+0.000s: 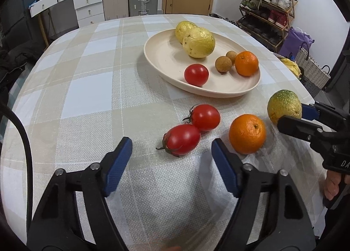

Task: Organize fruits
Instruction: 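Close the left gripper on a red tomato while the right gripper holds the green fruit, then carry the tomato and green fruit toward the plate with both grippers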

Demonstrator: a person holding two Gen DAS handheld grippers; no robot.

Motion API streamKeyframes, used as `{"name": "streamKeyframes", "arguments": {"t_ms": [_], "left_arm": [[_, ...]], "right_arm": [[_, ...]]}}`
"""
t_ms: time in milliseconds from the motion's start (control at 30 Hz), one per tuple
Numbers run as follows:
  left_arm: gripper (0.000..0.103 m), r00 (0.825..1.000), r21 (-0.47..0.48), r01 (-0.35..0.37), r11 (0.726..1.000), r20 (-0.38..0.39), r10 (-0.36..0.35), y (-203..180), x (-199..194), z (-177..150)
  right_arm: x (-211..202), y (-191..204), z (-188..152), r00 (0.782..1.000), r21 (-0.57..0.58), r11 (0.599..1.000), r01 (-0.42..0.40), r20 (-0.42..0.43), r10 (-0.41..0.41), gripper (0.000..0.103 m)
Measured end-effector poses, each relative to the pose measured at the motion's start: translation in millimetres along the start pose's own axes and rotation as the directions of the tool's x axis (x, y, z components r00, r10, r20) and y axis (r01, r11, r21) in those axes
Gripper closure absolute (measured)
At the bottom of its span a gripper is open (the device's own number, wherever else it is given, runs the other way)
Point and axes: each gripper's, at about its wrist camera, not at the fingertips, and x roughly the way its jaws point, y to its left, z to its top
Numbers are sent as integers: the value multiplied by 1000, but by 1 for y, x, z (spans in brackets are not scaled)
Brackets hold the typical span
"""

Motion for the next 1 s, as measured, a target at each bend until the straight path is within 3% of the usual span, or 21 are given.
{"name": "streamKeyframes", "arguments": {"t_ms": [67, 200, 533, 767, 1000], "left_arm": [[43, 1000, 4, 13, 1000, 4, -13, -1, 0, 1], [70, 999, 14, 44, 999, 9, -44, -2, -1, 1], [71, 997, 30, 67, 997, 30, -67, -3, -10, -3], [78, 994, 29, 83, 996, 68, -85, -1, -24, -1], [78, 993, 60, 110, 992, 32, -112, -7, -21, -5]], "right_arm": [[-1, -1, 1, 1000, 2, 1000, -1, 2, 1, 53], [-2, -2, 1, 1000, 3, 1000, 2, 6, -2, 53], [-5, -5, 3, 1000, 11, 1000, 7, 19, -7, 53], [-6, -8, 4, 999, 20, 1000, 6, 33, -7, 53], [-3, -8, 2, 1000, 22, 1000, 5, 24, -6, 53]]}}
